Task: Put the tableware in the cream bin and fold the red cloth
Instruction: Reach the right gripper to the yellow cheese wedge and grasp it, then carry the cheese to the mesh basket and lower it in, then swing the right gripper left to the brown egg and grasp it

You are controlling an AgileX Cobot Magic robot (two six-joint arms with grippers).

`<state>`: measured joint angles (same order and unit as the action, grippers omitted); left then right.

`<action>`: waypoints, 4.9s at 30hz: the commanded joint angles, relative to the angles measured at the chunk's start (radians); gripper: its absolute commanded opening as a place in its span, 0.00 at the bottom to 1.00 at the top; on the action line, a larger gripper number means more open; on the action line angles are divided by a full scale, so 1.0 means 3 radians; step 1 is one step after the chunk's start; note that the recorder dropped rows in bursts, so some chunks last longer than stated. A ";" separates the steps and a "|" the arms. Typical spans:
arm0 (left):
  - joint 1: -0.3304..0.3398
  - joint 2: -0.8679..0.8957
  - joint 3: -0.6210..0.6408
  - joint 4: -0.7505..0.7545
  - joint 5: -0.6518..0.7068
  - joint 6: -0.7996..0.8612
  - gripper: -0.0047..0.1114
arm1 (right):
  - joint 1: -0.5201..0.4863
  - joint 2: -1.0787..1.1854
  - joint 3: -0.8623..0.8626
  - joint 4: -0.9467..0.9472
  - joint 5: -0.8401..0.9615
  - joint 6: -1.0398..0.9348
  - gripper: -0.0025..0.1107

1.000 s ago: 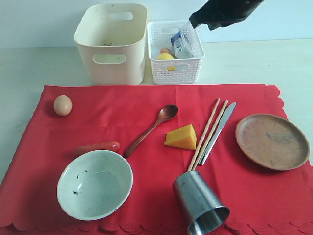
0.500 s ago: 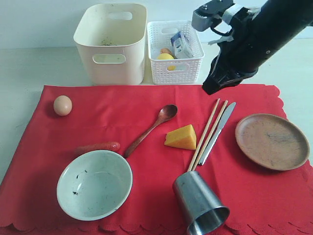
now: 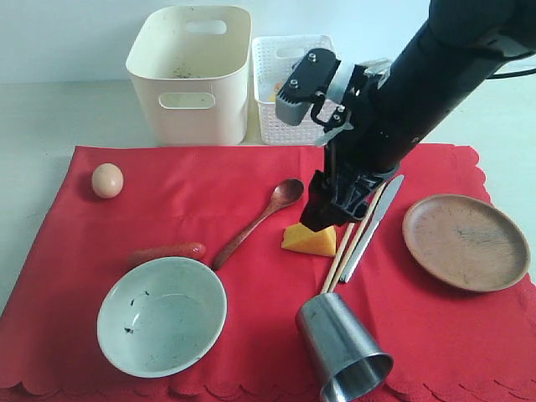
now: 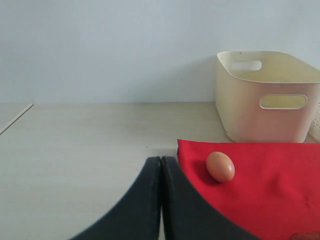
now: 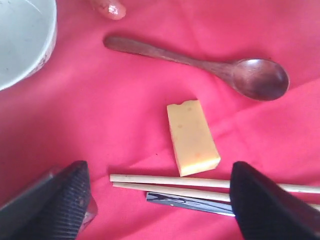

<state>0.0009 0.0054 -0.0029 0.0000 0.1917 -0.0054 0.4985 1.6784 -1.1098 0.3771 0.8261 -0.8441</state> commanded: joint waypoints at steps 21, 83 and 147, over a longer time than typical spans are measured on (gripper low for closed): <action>0.0006 -0.0018 0.0010 0.0000 -0.0014 -0.0022 0.06 | 0.0023 0.0891 0.0016 -0.0310 -0.0730 -0.0153 0.69; 0.0006 -0.0018 0.0010 0.0000 -0.0014 -0.0022 0.06 | -0.0057 0.0697 -0.0345 0.0052 -0.3337 -0.0128 0.02; 0.0006 -0.0018 0.0010 0.0000 -0.0014 -0.0022 0.06 | -0.0496 0.1178 -0.1643 0.0335 -0.1153 0.1047 0.40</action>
<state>0.0009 0.0054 -0.0029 0.0000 0.1917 -0.0054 0.3489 2.0717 -1.5934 0.4828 0.4233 -0.5303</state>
